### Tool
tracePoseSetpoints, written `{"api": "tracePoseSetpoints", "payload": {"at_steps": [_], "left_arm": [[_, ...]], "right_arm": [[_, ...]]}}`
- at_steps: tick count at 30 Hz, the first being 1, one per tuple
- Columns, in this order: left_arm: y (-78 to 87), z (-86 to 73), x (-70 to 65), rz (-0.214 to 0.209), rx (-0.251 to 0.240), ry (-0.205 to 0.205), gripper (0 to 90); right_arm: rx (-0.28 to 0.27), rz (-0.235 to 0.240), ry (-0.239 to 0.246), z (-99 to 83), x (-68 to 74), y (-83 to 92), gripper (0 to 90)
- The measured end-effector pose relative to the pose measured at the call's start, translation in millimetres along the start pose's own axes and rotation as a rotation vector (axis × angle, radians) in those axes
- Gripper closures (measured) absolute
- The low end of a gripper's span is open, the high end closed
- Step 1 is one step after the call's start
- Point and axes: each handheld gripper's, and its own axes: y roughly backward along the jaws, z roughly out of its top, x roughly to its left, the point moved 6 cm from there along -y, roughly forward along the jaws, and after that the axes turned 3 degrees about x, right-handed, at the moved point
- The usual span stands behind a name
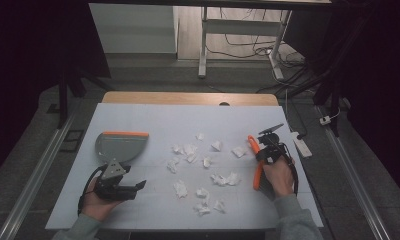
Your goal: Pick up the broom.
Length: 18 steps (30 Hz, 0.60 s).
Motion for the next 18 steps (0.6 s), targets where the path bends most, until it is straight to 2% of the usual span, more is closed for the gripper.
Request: {"api": "tracePoseSetpoints", "payload": {"at_steps": [9, 14, 18], "left_arm": [[0.9, 0.3, 0.2, -0.002, -0.006, 0.002, 23.3], [0.7, 0.4, 0.1, -0.003, -0.008, 0.001, 23.3], [1.3, 0.9, 0.0, -0.002, -0.013, 0.002, 23.4]], "right_arm": [[-0.067, 0.061, -0.013, -5.1, -10.2, 19.4, 71.3], [-0.137, 0.122, -0.024, -3.2, -16.8, 39.7, 71.3], [-0.195, 0.2, -0.049, -1.9, -20.7, 55.5, 71.3]]}}
